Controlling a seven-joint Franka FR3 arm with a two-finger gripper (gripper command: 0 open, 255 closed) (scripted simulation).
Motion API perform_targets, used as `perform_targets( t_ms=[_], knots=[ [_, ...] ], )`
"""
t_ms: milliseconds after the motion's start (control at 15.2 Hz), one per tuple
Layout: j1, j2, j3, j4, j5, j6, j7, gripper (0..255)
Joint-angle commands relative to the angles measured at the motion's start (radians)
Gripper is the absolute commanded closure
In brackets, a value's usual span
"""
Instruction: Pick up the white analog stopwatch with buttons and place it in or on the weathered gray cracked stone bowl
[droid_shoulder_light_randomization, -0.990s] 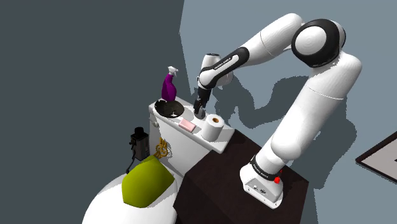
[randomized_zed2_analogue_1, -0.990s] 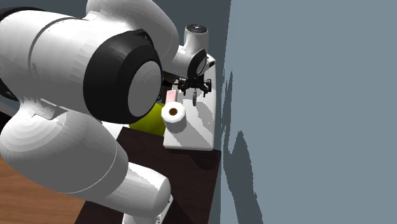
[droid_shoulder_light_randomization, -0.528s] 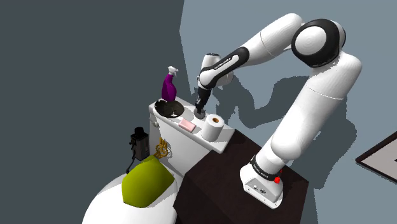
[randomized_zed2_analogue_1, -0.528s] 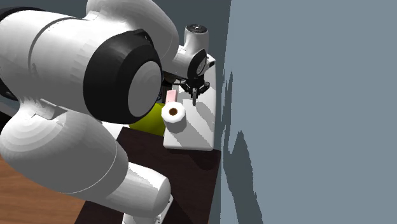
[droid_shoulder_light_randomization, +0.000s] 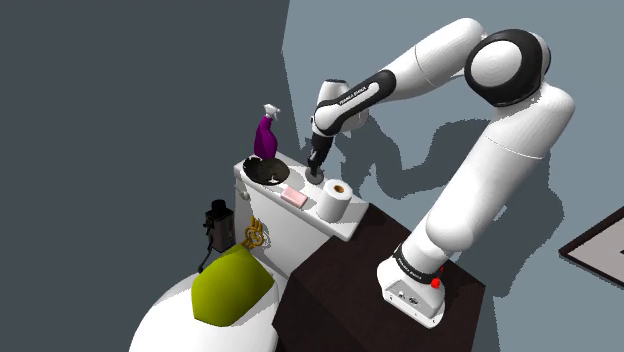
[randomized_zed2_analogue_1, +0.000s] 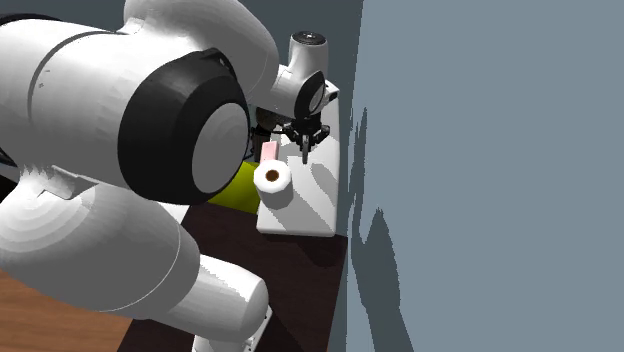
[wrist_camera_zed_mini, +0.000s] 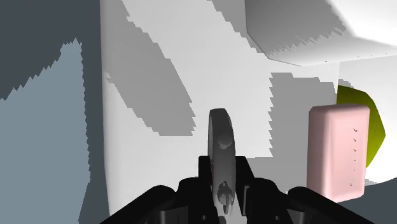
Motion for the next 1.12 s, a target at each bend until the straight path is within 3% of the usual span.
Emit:
perform_targets(
  t_ms=[0,1056],
  knots=[
    [0.000,-0.025,-0.001,0.003,-0.005,-0.029,0.003,255],
    [0.000,-0.176,0.000,0.077,-0.025,-0.252,0.019,255]
  ],
)
